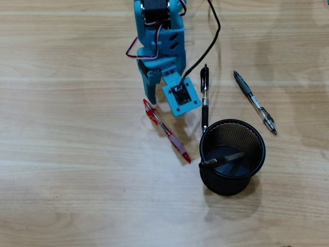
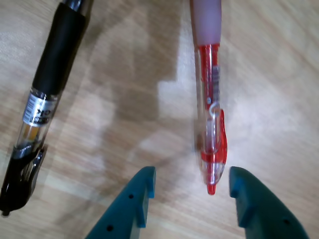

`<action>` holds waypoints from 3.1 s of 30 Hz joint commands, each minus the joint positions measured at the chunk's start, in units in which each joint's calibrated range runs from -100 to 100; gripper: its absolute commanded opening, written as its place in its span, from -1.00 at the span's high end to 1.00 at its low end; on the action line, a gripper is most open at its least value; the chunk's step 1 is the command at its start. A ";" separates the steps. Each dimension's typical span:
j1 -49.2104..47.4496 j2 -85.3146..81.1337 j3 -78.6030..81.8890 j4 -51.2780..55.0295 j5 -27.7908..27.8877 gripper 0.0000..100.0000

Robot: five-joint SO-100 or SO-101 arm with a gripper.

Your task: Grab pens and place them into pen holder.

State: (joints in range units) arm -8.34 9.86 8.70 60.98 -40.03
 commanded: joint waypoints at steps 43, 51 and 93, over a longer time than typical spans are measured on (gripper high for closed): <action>-0.76 12.61 -23.81 5.12 1.49 0.57; 2.99 8.28 -23.45 9.13 5.94 0.57; 3.35 21.44 -17.38 1.29 3.17 0.96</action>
State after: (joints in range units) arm -5.38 31.18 -9.05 62.71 -36.44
